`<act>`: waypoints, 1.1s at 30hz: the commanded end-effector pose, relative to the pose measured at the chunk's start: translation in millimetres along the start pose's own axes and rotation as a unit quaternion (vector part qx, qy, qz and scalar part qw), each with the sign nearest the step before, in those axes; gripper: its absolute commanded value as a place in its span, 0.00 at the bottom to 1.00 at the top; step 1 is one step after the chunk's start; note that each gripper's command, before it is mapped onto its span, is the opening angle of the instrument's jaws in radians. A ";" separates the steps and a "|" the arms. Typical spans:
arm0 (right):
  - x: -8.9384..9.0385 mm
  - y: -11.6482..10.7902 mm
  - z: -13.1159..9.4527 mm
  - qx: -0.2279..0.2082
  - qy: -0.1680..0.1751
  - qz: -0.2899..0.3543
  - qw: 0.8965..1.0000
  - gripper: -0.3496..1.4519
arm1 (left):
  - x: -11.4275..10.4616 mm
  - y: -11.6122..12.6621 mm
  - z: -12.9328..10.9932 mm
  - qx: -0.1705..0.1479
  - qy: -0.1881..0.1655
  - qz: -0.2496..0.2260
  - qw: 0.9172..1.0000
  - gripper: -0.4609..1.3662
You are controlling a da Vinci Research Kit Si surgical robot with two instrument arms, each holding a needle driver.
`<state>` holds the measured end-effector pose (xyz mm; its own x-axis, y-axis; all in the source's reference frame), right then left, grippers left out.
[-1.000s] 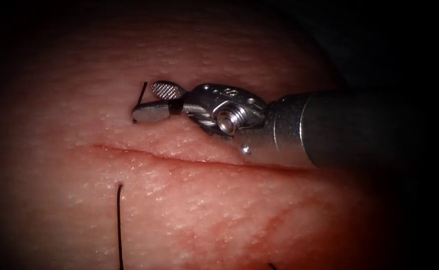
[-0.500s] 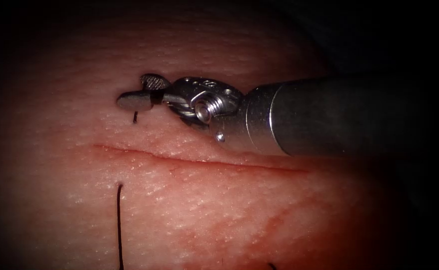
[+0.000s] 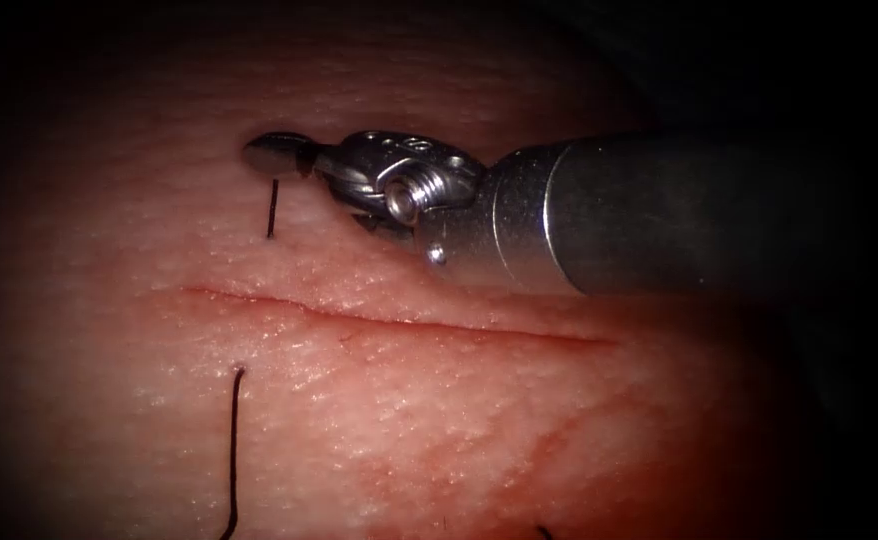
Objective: Wound Closure
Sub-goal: Adjust the short end with the right
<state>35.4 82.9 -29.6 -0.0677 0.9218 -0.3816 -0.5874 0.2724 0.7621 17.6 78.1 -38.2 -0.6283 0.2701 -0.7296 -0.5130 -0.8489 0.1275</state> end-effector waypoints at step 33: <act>1.0 -1.1 -0.7 0.020 0.030 -0.034 0.999 0.27 | -1.7 6.4 6.6 -0.063 -0.007 -0.009 0.998 0.06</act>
<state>35.4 83.5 -31.4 -0.0784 0.8787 -0.4709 -0.5573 0.3530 0.7515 11.2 75.1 -31.4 -0.6291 0.2914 -0.7206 -0.4525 -0.8911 0.0346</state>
